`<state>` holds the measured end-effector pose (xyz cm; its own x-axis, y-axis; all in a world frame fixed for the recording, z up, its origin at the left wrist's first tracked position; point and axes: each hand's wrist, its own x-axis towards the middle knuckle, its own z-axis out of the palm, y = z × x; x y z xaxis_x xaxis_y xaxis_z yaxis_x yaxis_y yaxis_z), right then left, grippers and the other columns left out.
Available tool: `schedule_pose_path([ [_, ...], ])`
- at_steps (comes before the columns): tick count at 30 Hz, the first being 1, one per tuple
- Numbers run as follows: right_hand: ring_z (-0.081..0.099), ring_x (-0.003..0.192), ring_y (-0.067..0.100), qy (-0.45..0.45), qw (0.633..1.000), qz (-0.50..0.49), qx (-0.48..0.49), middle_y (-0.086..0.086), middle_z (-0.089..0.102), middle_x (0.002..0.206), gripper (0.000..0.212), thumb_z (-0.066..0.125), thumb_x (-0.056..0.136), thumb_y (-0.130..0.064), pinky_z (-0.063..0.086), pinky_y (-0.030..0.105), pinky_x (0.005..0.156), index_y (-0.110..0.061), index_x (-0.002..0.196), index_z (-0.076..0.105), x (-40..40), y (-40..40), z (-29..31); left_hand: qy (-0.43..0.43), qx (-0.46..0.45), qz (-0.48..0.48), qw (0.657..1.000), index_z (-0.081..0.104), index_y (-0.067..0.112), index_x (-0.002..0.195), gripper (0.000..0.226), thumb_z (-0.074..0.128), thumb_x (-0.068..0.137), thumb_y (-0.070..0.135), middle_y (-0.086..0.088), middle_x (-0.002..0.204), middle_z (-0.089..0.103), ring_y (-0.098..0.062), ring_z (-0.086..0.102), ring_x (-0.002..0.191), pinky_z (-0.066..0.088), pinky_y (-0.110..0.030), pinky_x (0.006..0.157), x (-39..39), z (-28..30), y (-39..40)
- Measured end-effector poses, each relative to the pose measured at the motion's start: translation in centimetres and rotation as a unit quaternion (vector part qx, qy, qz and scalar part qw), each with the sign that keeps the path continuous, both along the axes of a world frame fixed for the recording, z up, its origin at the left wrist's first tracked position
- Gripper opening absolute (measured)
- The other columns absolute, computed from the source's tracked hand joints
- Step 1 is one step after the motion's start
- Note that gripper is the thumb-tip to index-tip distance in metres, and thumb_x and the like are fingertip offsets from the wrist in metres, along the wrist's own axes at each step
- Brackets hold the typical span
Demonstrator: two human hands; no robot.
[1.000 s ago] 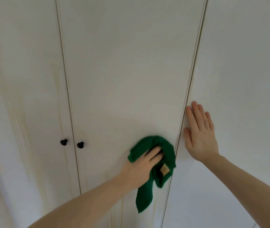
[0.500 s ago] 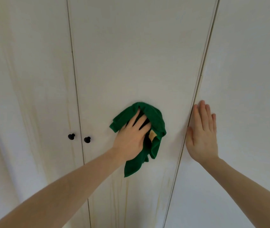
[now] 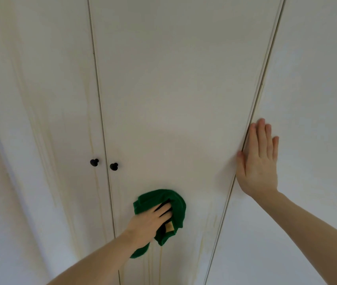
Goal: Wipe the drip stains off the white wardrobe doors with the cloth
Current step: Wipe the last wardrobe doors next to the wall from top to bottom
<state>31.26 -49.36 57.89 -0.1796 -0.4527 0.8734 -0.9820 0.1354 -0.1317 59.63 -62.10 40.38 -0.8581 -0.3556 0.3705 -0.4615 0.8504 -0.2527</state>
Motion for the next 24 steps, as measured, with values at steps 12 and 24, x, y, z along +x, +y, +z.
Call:
schedule_pose_path([
  [12, -0.004, 0.159, 0.031, 0.021, 0.999, -0.006, 0.044, 0.015, 0.000, 0.172, 0.084, 0.060, 0.092, -0.001, 0.009, 0.054, 0.128, 0.000, 0.162, 0.013, 0.4, 1.7, -1.0, 0.339, 0.110, 0.139, 0.924, 0.040, 0.005, 0.148, 0.063, 0.062, 0.089, 0.007, -0.015, 0.153, 0.037, -0.038, 0.034, 0.144, 0.032, -0.052, 0.119, 3.0, 5.2, -2.5],
  [24, 0.002, 0.159, 0.035, 0.036, 0.996, -0.011, 0.076, 0.019, 0.004, 0.171, 0.072, 0.044, 0.096, -0.011, 0.011, 0.057, 0.127, 0.003, 0.161, 0.017, -0.2, 2.1, -7.0, 0.348, 0.153, 0.201, 0.903, 0.027, 0.006, 0.156, 0.078, 0.066, 0.090, 0.012, -0.018, 0.156, 0.030, -0.039, 0.026, 0.146, 0.024, -0.049, 0.122, 3.5, -0.2, -3.3],
])
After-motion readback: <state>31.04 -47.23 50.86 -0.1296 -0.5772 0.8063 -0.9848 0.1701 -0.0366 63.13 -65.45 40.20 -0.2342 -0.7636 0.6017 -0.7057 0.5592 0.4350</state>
